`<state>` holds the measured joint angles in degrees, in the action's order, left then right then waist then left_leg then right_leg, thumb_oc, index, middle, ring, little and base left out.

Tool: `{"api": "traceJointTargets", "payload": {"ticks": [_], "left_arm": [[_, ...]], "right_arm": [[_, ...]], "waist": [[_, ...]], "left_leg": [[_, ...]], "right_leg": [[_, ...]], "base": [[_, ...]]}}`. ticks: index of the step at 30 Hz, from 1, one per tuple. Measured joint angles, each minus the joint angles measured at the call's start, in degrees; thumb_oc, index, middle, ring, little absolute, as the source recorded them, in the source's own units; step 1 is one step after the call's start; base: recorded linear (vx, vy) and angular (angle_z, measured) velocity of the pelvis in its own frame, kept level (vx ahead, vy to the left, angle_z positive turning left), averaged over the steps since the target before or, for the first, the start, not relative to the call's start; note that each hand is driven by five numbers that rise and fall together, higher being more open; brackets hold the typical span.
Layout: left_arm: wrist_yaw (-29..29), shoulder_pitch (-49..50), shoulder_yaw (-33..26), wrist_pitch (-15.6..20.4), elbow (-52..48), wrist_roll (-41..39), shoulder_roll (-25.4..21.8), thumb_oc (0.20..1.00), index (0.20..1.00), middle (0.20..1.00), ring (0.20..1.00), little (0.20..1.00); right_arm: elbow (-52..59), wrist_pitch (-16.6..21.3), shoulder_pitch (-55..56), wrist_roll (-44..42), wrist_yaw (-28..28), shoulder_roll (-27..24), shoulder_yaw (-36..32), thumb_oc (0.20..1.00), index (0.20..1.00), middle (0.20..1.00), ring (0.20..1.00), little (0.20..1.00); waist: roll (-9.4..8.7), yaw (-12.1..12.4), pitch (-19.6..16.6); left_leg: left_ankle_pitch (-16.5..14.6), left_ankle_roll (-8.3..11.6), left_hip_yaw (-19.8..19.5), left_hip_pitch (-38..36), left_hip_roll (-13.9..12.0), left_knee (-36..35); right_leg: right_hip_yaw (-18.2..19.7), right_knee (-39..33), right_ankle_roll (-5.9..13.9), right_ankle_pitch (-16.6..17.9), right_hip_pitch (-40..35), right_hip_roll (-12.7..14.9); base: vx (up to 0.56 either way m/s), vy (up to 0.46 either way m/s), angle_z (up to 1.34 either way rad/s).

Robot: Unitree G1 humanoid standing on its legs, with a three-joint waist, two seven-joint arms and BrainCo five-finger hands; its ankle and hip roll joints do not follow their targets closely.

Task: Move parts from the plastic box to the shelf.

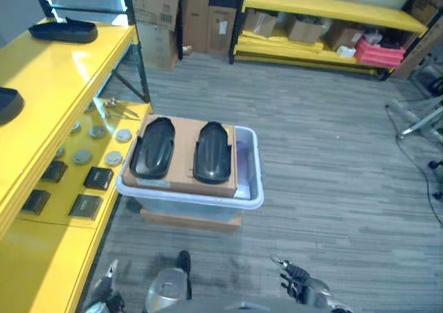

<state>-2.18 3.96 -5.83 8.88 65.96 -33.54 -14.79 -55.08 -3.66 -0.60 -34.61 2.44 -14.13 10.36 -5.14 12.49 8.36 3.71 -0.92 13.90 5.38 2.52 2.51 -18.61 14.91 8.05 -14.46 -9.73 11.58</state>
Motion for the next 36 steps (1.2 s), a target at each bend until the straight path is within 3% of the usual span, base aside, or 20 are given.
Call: {"api": "traceJointTargets", "payload": {"ticks": [2,3,4,5,6,8,10,11,13,16,18,20,22,26,29,31,33,36], "left_arm": [[0.12,-1.40,1.08,0.34,0.91,0.02,0.37,1.000,1.000,1.000,1.000,1.000],[0.83,-2.47,2.36,0.91,1.90,0.08,0.45,1.000,1.000,1.000,1.000,1.000],[1.16,-1.77,4.27,1.21,1.41,0.10,0.21,1.000,1.000,1.000,1.000,1.000],[1.38,-1.20,4.73,1.21,1.33,0.06,0.01,1.000,1.000,1.000,1.000,1.000],[1.35,0.15,6.44,1.30,0.25,-0.01,0.04,1.000,1.000,1.000,1.000,1.000],[1.37,1.08,7.45,1.10,-0.08,-0.03,0.28,1.000,1.000,1.000,1.000,1.000],[1.19,0.56,8.52,0.20,-1.28,-0.10,0.08,1.000,1.000,1.000,1.000,1.000],[0.98,0.72,8.34,-1.06,-2.90,-0.21,-0.32,1.000,1.000,1.000,1.000,1.000],[0.95,0.96,8.48,-1.53,-2.74,-1.08,-0.54,1.000,1.000,1.000,1.000,1.000],[1.00,2.61,8.19,-1.62,-2.24,-1.05,-0.23,1.000,1.000,1.000,1.000,1.000],[1.09,3.82,8.18,-1.63,-1.70,-0.81,0.43,1.000,1.000,1.000,1.000,1.000],[1.23,5.21,8.17,-1.59,-1.30,0.96,1.13,1.000,1.000,1.000,1.000,1.000],[1.23,6.24,8.16,-1.52,-1.10,2.38,1.87,1.000,1.000,1.000,1.000,1.000],[1.35,8.47,8.20,-1.34,-1.27,2.96,3.17,1.000,1.000,1.000,1.000,1.000],[1.31,9.64,7.90,-1.35,-1.81,2.89,3.04,1.000,1.000,1.000,1.000,1.000],[1.64,10.58,3.76,-1.31,-2.78,2.86,3.06,1.000,1.000,1.000,1.000,1.000],[1.56,10.83,3.50,-1.45,-2.16,2.86,2.21,1.000,1.000,1.000,1.000,1.000],[2.36,10.74,3.62,-1.26,-2.24,2.86,1.63,1.000,1.000,1.000,1.000,1.000]], "right_arm": [[-0.07,0.52,-1.29,-0.97,-0.10,0.07,-0.11,1.000,1.000,1.000,1.000,1.000],[0.86,0.93,-1.59,-1.59,-0.54,0.10,0.42,1.000,1.000,1.000,1.000,1.000],[2.15,0.98,-1.87,-1.65,-0.60,0.15,0.05,1.000,1.000,1.000,1.000,1.000],[2.77,1.00,-1.54,-1.67,-0.93,0.72,0.41,1.000,1.000,1.000,1.000,1.000],[3.78,0.72,-1.36,-1.64,-1.50,0.86,0.98,1.000,1.000,1.000,1.000,1.000],[4.60,0.78,-1.60,-1.64,-1.96,0.69,0.87,1.000,1.000,1.000,1.000,1.000],[4.60,0.69,-1.79,-1.64,-2.35,0.47,0.70,1.000,1.000,1.000,1.000,1.000],[4.64,0.65,-2.01,-1.64,-2.39,0.40,0.80,1.000,1.000,1.000,1.000,1.000],[4.58,0.66,-1.83,-1.59,-2.43,0.25,0.72,1.000,1.000,1.000,1.000,1.000],[4.55,0.59,-1.18,-1.51,-2.39,0.28,0.11,1.000,1.000,1.000,1.000,1.000],[4.53,0.50,-0.47,-1.49,-2.42,0.07,-1.41,1.000,1.000,1.000,1.000,1.000],[3.81,0.76,0.46,-1.62,-2.82,-0.09,-2.55,1.000,1.000,1.000,1.000,1.000],[2.88,1.19,0.90,-1.65,-3.60,-0.30,-2.58,1.000,1.000,1.000,1.000,1.000],[17.10,6.42,2.64,-4.25,-11.67,-1.04,-6.64,1.000,1.000,1.000,1.000,1.000],[29.01,11.00,2.32,1.07,-17.95,-4.77,-9.13,1.000,1.000,1.000,1.000,1.000],[44.58,10.19,4.56,5.88,-20.63,-6.28,-14.07,1.000,1.000,1.000,1.000,1.000],[46.25,10.82,2.69,7.42,-20.47,-8.83,-15.67,1.000,1.000,1.000,1.000,1.000],[45.54,7.91,-0.23,8.03,-20.22,-14.87,-17.85,1.000,1.000,1.000,1.000,1.000]], "waist": [[0.90,-0.06,-0.56],[1.93,-1.83,-0.23],[3.34,-2.22,-0.10],[3.49,-2.50,-0.13],[4.78,-2.35,0.03],[5.48,-2.49,0.50],[5.92,-2.69,0.38],[5.61,-2.03,0.39],[4.89,-1.43,0.11],[2.45,-1.12,-1.53],[2.17,-0.98,-1.98],[1.94,-1.30,-2.39],[1.79,-1.30,-3.90],[3.61,-2.17,-4.01],[5.03,-2.90,-4.15],[5.09,-3.53,-3.98],[4.72,-4.04,-3.73],[3.40,-3.58,-3.41]], "left_leg": [[-1.08,-1.61,0.10,0.33,1.11,-0.35],[-1.72,-4.03,0.00,0.28,1.59,0.76],[-0.67,-6.93,0.33,0.00,1.84,0.40],[-1.30,-6.65,-0.42,-0.70,2.85,0.01],[-0.81,-5.81,-0.45,-1.86,3.33,-1.23],[-0.87,-5.80,-0.77,-2.40,4.21,-1.64],[-1.08,-6.08,-1.64,-1.03,4.19,-1.03],[-1.10,-6.10,-2.08,-1.09,3.91,-0.85],[-1.54,-6.03,-2.32,-1.47,3.81,-0.80],[-1.84,-5.66,-3.01,-2.44,3.98,-1.43],[-1.91,-5.20,-3.19,-3.02,3.57,-1.77],[-2.45,-4.86,-3.68,-3.56,3.44,-2.26],[-2.37,-4.71,-3.72,-3.58,2.92,-2.61],[-2.60,-4.07,-3.64,-3.48,1.93,-2.81],[-2.55,-3.62,-3.59,-3.32,1.58,-2.85],[-2.48,-3.53,-3.10,-3.21,1.36,-2.86],[-2.36,-3.35,-2.85,-3.29,1.20,-2.83],[-2.38,-3.38,-2.93,-3.60,1.16,-3.29]], "right_leg": [[-0.69,7.10,0.62,1.56,3.29,1.09],[1.30,20.62,2.14,3.48,10.19,4.34],[2.47,31.29,2.67,2.82,14.45,5.66],[4.06,36.46,3.24,2.37,18.57,6.53],[5.14,34.61,2.78,1.77,22.11,6.08],[4.16,27.13,2.43,1.86,23.64,6.24],[1.89,12.30,1.38,4.34,23.55,5.65],[2.42,8.67,0.38,6.74,23.63,4.95],[2.23,4.57,1.29,9.87,21.55,4.17],[1.80,-6.42,1.42,13.13,14.01,2.77],[-0.02,-11.75,1.55,16.55,10.80,2.07],[-1.08,-13.50,1.24,19.12,8.87,1.84],[-1.09,-13.66,1.03,19.18,8.81,1.19],[-1.38,-13.62,0.06,18.60,8.95,0.24],[-1.44,-12.77,-0.53,18.11,9.52,0.11],[-1.12,-11.35,-0.57,17.33,10.96,0.26],[-1.02,-11.40,-0.51,17.34,10.55,0.14],[-1.32,-11.22,-0.20,17.09,10.29,0.13]], "base": [[0.19,0.314,0.18],[0.15,0.244,0.49],[0.07,0.050,0.54],[0.05,-0.084,0.11],[0.04,-0.143,0.04],[-0.02,-0.267,0.28],[0.06,-0.274,0.47],[0.13,-0.248,0.16],[0.14,-0.212,0.03],[0.15,-0.118,-0.01],[0.11,-0.023,-0.06],[0.08,0.001,0.09],[0.07,0.023,0.07],[0.02,0.023,0.03],[0.03,0.041,0.02],[0.05,0.050,-0.09],[0.06,0.048,-0.12],[0.06,0.057,0.02]]}}
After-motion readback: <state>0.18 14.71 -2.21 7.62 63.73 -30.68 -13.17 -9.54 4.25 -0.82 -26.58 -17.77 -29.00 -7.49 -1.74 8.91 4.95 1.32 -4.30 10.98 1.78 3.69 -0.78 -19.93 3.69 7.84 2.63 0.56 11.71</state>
